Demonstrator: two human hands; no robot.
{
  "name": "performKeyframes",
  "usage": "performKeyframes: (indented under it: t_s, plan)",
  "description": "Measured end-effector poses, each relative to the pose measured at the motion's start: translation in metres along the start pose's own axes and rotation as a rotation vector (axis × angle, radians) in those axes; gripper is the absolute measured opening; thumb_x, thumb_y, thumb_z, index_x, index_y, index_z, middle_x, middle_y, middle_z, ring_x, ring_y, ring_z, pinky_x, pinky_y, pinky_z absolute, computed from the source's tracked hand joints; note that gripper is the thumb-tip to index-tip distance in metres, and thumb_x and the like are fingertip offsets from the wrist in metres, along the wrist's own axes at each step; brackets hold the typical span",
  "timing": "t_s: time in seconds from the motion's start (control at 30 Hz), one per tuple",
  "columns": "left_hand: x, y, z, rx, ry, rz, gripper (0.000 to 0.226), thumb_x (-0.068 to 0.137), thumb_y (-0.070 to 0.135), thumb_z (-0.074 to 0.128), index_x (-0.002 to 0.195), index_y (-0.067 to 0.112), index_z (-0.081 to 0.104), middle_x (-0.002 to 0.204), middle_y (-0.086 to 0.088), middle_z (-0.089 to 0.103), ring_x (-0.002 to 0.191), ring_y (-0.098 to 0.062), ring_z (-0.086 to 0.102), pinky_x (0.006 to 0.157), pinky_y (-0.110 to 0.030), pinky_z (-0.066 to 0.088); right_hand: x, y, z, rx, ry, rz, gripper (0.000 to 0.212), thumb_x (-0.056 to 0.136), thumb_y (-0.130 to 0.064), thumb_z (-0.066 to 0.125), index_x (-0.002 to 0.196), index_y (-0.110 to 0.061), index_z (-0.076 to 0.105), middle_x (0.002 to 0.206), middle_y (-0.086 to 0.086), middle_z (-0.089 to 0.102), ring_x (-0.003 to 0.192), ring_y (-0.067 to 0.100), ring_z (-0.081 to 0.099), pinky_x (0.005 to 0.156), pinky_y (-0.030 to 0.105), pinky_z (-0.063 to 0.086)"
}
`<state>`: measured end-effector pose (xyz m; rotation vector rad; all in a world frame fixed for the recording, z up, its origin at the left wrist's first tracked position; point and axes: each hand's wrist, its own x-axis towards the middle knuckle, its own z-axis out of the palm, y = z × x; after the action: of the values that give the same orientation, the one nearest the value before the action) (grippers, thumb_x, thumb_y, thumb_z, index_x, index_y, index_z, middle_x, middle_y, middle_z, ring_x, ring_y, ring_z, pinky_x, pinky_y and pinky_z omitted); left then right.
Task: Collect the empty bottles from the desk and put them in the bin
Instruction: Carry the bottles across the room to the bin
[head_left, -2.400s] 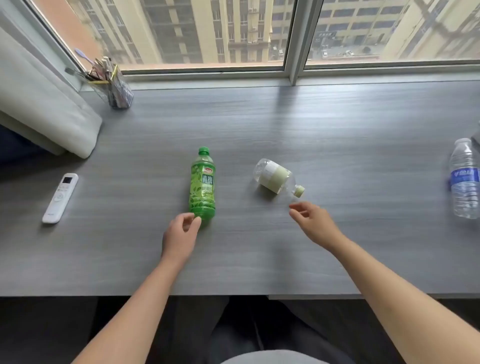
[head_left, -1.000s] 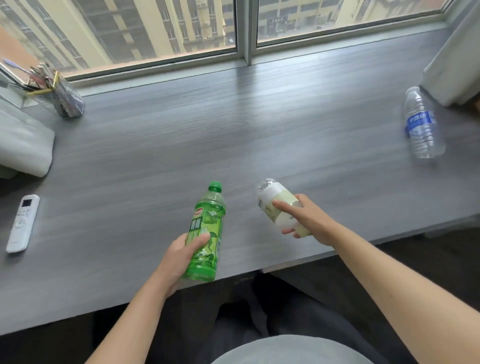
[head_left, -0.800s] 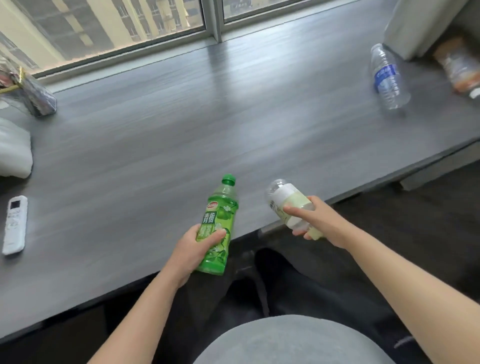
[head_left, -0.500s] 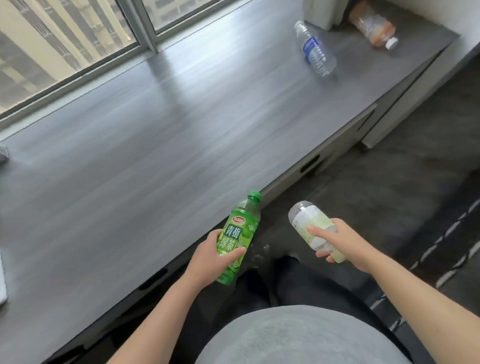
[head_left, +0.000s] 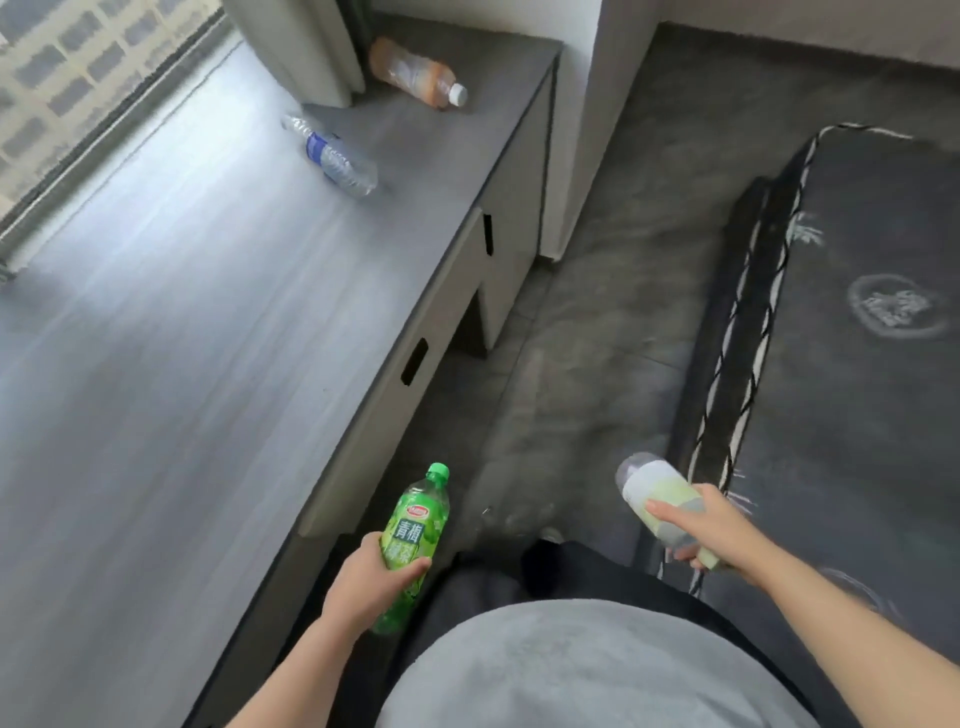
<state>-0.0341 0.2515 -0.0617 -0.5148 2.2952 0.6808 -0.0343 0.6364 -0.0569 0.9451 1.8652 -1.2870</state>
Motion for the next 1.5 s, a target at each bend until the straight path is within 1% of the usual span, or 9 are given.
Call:
performKeyframes:
  t_s: [0.3, 0.57, 0.7, 0.8, 0.9, 1.0, 1.13, 1.37, 1.5]
  plan:
    - [0.051, 0.046, -0.015, 0.089, -0.053, -0.055, 0.050, 0.071, 0.048, 0.072, 0.101, 0.015, 0.048, 0.100, -0.008, 0.066, 0.084, -0.022, 0.059, 0.075, -0.033, 0.051, 0.027, -0.005, -0.042, 0.106, 0.122, 0.133, 0.059, 0.072, -0.043, 0.074, 0.111, -0.012, 0.042, 0.087, 0.008, 0.061, 0.054, 0.022, 0.057, 0.042, 0.023, 0.044]
    - [0.125, 0.163, -0.038, 0.224, -0.160, 0.106, 0.055, 0.073, 0.048, 0.070, 0.109, 0.011, 0.050, 0.098, -0.005, 0.065, 0.080, -0.019, 0.059, 0.069, -0.030, 0.050, 0.034, -0.004, -0.075, 0.251, 0.241, 0.270, 0.066, 0.073, -0.037, 0.076, 0.120, -0.010, 0.039, 0.089, 0.015, 0.061, 0.052, 0.023, 0.051, 0.045, 0.027, 0.040]
    - [0.160, 0.247, -0.045, 0.296, -0.155, 0.180, 0.060, 0.074, 0.050, 0.068, 0.115, 0.010, 0.049, 0.104, -0.007, 0.064, 0.081, -0.019, 0.056, 0.066, -0.028, 0.043, 0.036, 0.001, -0.098, 0.242, 0.384, 0.316, 0.076, 0.077, -0.030, 0.075, 0.134, 0.002, 0.035, 0.127, 0.024, 0.054, 0.108, 0.036, 0.057, 0.082, 0.038, 0.043]
    - [0.187, 0.305, -0.044, 0.284, -0.139, 0.200, 0.062, 0.073, 0.050, 0.069, 0.114, 0.008, 0.050, 0.107, -0.011, 0.065, 0.088, -0.026, 0.061, 0.072, -0.031, 0.048, 0.049, 0.002, -0.121, 0.296, 0.420, 0.396, 0.077, 0.078, -0.024, 0.074, 0.135, 0.008, 0.034, 0.135, 0.028, 0.047, 0.122, 0.039, 0.048, 0.087, 0.039, 0.038]
    - [0.211, 0.354, -0.039, 0.286, -0.126, 0.209, 0.062, 0.072, 0.049, 0.070, 0.113, 0.007, 0.052, 0.105, -0.013, 0.066, 0.094, -0.031, 0.064, 0.078, -0.035, 0.052, 0.069, -0.008, -0.153, 0.323, 0.421, 0.408, 0.071, 0.077, -0.026, 0.075, 0.128, 0.010, 0.041, 0.121, 0.028, 0.054, 0.108, 0.041, 0.055, 0.068, 0.037, 0.043]
    - [0.231, 0.393, -0.029, 0.276, -0.104, 0.156, 0.062, 0.073, 0.048, 0.070, 0.114, 0.004, 0.053, 0.105, -0.015, 0.067, 0.094, -0.032, 0.063, 0.072, -0.031, 0.045, 0.100, -0.027, -0.206, 0.331, 0.412, 0.416, 0.070, 0.077, -0.033, 0.074, 0.126, 0.008, 0.045, 0.123, 0.028, 0.055, 0.102, 0.040, 0.059, 0.073, 0.039, 0.048]
    - [0.243, 0.425, -0.017, 0.236, -0.094, 0.070, 0.058, 0.072, 0.046, 0.072, 0.107, 0.003, 0.058, 0.093, -0.014, 0.067, 0.078, -0.026, 0.056, 0.067, -0.030, 0.040, 0.143, -0.068, -0.280, 0.378, 0.449, 0.348, 0.053, 0.074, -0.034, 0.077, 0.108, 0.001, 0.056, 0.084, 0.020, 0.064, 0.054, 0.027, 0.060, 0.048, 0.028, 0.047]
    - [0.276, 0.487, -0.035, 0.256, -0.129, -0.043, 0.051, 0.054, 0.061, 0.066, 0.080, 0.017, 0.063, 0.080, -0.008, 0.064, 0.075, -0.025, 0.056, 0.067, -0.029, 0.039, 0.228, -0.165, -0.364, 0.302, 0.403, 0.243, 0.060, 0.067, -0.045, 0.079, 0.108, -0.006, 0.058, 0.096, 0.019, 0.068, 0.075, 0.034, 0.067, 0.063, 0.039, 0.056]
    - [0.321, 0.545, -0.050, 0.250, -0.113, -0.071, 0.070, 0.055, 0.064, 0.065, 0.098, 0.009, 0.065, 0.094, -0.015, 0.067, 0.086, -0.028, 0.059, 0.072, -0.030, 0.040, 0.274, -0.210, -0.390, 0.327, 0.330, 0.249, 0.065, 0.069, -0.039, 0.079, 0.115, -0.004, 0.050, 0.101, 0.023, 0.064, 0.064, 0.028, 0.060, 0.049, 0.032, 0.050]
